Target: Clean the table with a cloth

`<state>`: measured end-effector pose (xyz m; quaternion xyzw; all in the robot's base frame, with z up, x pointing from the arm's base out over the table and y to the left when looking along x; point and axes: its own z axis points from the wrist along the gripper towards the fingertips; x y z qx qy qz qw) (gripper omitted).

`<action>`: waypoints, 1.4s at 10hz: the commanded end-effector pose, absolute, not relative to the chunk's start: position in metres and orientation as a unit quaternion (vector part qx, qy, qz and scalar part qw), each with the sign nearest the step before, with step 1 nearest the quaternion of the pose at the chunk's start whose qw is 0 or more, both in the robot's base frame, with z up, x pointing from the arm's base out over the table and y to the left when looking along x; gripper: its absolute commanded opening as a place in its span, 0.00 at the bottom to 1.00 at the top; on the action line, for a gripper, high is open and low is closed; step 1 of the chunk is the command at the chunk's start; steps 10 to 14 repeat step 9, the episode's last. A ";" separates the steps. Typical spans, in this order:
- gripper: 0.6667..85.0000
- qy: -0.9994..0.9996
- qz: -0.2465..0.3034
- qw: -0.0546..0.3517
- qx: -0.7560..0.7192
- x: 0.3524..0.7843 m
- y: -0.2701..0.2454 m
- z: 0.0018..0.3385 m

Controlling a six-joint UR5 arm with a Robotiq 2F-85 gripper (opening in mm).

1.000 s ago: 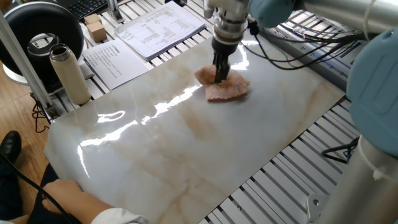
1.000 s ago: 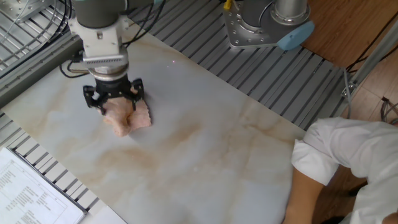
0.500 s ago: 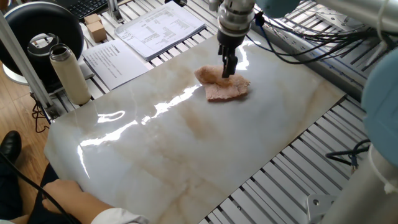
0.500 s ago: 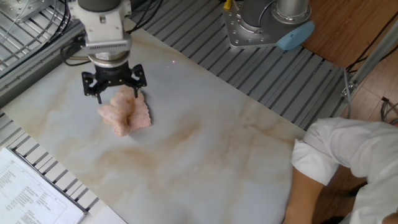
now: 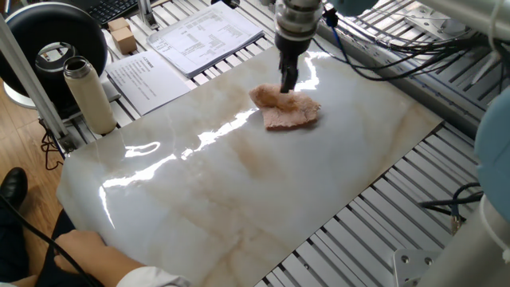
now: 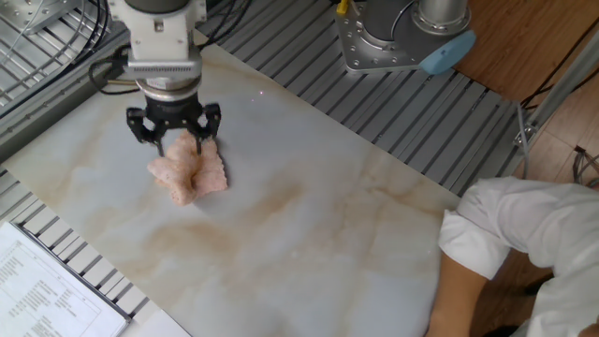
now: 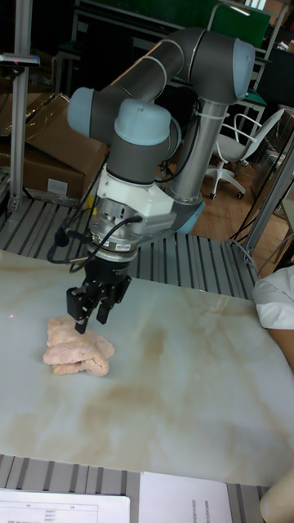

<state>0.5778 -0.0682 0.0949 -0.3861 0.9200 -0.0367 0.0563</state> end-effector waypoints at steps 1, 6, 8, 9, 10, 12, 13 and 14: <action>0.01 0.945 -0.023 0.059 -0.320 0.582 -0.057 0.092; 0.01 0.965 -0.041 0.012 -0.259 0.502 -0.141 0.092; 0.01 0.971 -0.022 0.008 -0.238 0.495 -0.136 0.080; 0.01 0.970 -0.023 0.008 -0.240 0.496 -0.137 0.080; 0.01 0.970 -0.023 0.008 -0.240 0.496 -0.137 0.080; 0.01 0.970 -0.023 0.008 -0.240 0.496 -0.137 0.080; 0.01 0.970 -0.023 0.008 -0.240 0.496 -0.137 0.080; 0.01 0.970 -0.023 0.008 -0.240 0.496 -0.137 0.080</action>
